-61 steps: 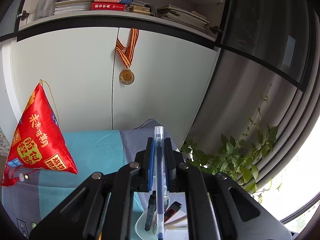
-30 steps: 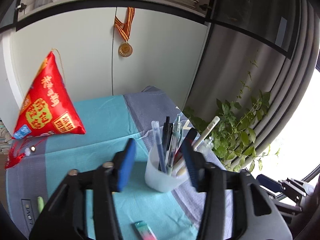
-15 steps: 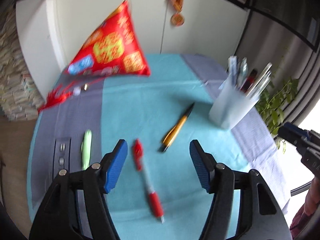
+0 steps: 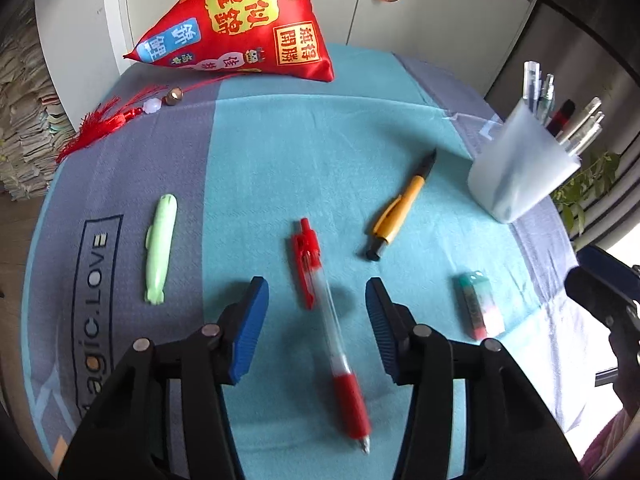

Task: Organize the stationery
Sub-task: 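Move the left tool down toward the red pen while the right tool withdraws, then grasp the red pen with the left tool while the right tool approaches the yellow pen, then close the right tool on the yellow pen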

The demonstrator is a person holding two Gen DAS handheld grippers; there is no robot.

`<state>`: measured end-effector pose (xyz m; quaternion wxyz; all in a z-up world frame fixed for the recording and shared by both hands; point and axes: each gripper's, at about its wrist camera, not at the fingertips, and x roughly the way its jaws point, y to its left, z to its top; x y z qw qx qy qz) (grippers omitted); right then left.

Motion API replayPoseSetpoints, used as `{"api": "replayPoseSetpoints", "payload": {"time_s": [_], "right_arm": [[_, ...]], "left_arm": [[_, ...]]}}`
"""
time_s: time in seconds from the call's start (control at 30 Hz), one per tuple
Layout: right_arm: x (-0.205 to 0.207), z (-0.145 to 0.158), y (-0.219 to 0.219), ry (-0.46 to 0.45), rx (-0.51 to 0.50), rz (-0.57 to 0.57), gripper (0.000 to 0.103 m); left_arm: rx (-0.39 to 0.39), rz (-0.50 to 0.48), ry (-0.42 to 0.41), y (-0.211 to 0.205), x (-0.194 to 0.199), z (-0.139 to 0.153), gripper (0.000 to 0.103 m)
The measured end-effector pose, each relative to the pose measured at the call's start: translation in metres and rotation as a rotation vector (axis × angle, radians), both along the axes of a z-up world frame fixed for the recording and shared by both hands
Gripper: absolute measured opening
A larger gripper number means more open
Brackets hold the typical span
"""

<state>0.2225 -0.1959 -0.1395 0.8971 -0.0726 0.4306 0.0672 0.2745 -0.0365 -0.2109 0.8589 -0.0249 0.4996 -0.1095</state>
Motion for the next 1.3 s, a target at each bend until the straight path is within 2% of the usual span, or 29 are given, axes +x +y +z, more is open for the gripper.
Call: {"api": "replayPoseSetpoints", "payload": {"time_s": [0.03,0.13,0.17,0.27,0.3,0.33,0.4,0.47,0.6,0.7,0.77,0.83,0.9,0.93,1.03,1.17,1.23,1.3], "right_arm": [[0.000,0.000,0.001,0.003,-0.006,0.001,0.026],[0.004,-0.003,0.002,0.017,-0.012,-0.005,0.026],[0.006,-0.004,0.002,0.022,-0.013,-0.006,0.026],[0.012,-0.007,0.005,0.037,-0.024,0.001,0.026],[0.014,-0.008,0.007,0.042,-0.029,0.012,0.026],[0.017,-0.010,0.010,0.048,-0.034,0.037,0.026],[0.023,-0.016,0.022,0.063,-0.062,0.118,0.040],[0.029,-0.020,0.034,0.055,-0.107,0.195,0.046],[0.046,-0.027,0.061,0.054,-0.214,0.357,0.046],[0.059,-0.039,0.082,0.054,-0.399,0.449,0.046],[0.068,-0.047,0.090,0.085,-0.484,0.494,0.046],[0.077,-0.056,0.095,0.125,-0.518,0.543,0.046],[0.082,-0.061,0.100,0.156,-0.530,0.600,0.046],[0.084,-0.060,0.104,0.143,-0.524,0.626,0.046],[0.097,-0.058,0.113,0.168,-0.512,0.665,0.053],[0.124,-0.055,0.113,0.287,-0.389,0.627,0.054],[0.136,-0.054,0.112,0.347,-0.320,0.606,0.046],[0.145,-0.053,0.111,0.368,-0.260,0.567,0.036]], "left_arm": [[0.007,-0.001,-0.013,0.000,0.002,-0.001,0.046],[0.051,-0.016,-0.040,-0.002,0.004,-0.002,0.015],[0.036,-0.023,-0.033,0.000,0.006,-0.003,0.013],[-0.101,-0.049,0.039,0.016,0.007,-0.002,0.011],[-0.119,-0.049,0.039,0.021,0.004,0.000,0.011],[-0.116,-0.047,0.028,0.025,0.001,0.002,0.011],[-0.105,-0.036,0.001,0.035,-0.007,0.007,0.011],[-0.115,-0.022,-0.020,0.047,-0.013,0.012,0.011],[-0.087,0.027,-0.040,0.063,-0.021,0.016,0.011],[-0.106,0.051,-0.041,0.074,-0.027,0.017,0.011],[-0.112,0.064,-0.054,0.081,-0.029,0.021,0.011],[-0.117,0.073,-0.067,0.085,-0.032,0.026,0.011],[-0.121,0.082,-0.080,0.091,-0.035,0.032,0.011],[-0.122,0.085,-0.084,0.093,-0.036,0.034,0.011],[-0.128,0.096,-0.092,0.098,-0.037,0.038,0.011],[-0.136,0.101,-0.088,0.101,-0.037,0.038,0.011],[-0.138,0.102,-0.085,0.101,-0.036,0.037,0.011],[-0.141,0.101,-0.084,0.101,-0.035,0.037,0.011]]}}
